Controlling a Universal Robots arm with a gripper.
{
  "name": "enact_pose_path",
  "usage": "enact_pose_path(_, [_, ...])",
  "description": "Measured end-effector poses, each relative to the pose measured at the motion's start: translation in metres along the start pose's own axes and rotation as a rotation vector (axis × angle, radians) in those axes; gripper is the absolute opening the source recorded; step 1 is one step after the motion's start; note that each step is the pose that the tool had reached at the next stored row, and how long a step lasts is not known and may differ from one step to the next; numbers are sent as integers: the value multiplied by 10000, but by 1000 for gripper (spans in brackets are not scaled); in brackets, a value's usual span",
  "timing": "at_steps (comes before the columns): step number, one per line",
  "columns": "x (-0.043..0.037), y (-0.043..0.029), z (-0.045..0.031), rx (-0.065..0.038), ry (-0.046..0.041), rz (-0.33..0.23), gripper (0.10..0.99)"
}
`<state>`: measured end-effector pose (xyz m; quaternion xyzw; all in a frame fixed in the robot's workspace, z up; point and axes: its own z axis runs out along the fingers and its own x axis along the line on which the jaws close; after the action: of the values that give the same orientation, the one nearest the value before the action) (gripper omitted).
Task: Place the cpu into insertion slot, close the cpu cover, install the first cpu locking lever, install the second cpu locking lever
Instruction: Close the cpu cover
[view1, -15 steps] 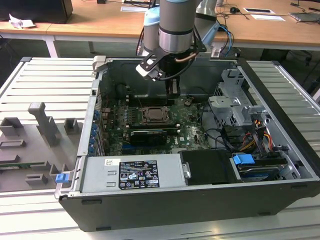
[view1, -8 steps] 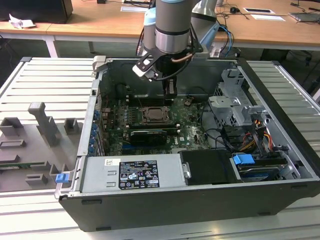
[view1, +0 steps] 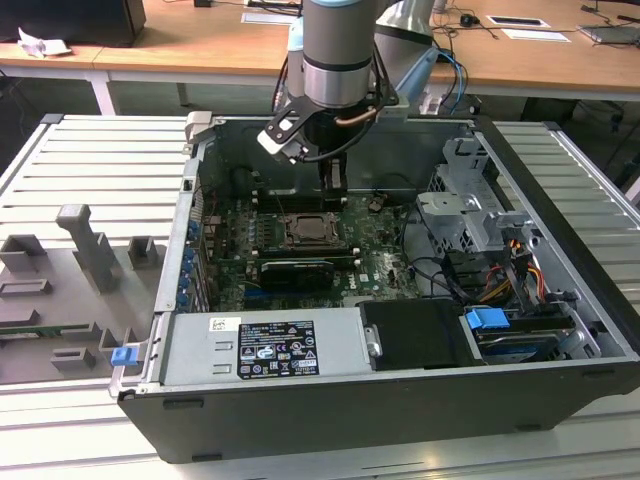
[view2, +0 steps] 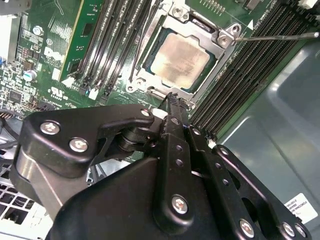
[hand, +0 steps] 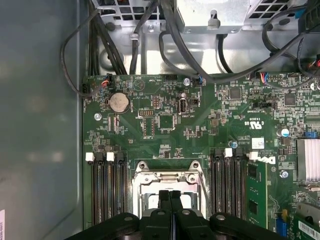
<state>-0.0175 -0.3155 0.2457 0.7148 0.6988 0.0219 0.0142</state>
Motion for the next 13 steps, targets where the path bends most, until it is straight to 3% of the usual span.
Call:
enact_pose_path(5, [1,-89,11,-1,1,-2,106])
enact_pose_path(13, [0,-117,20,0,0,-1,106])
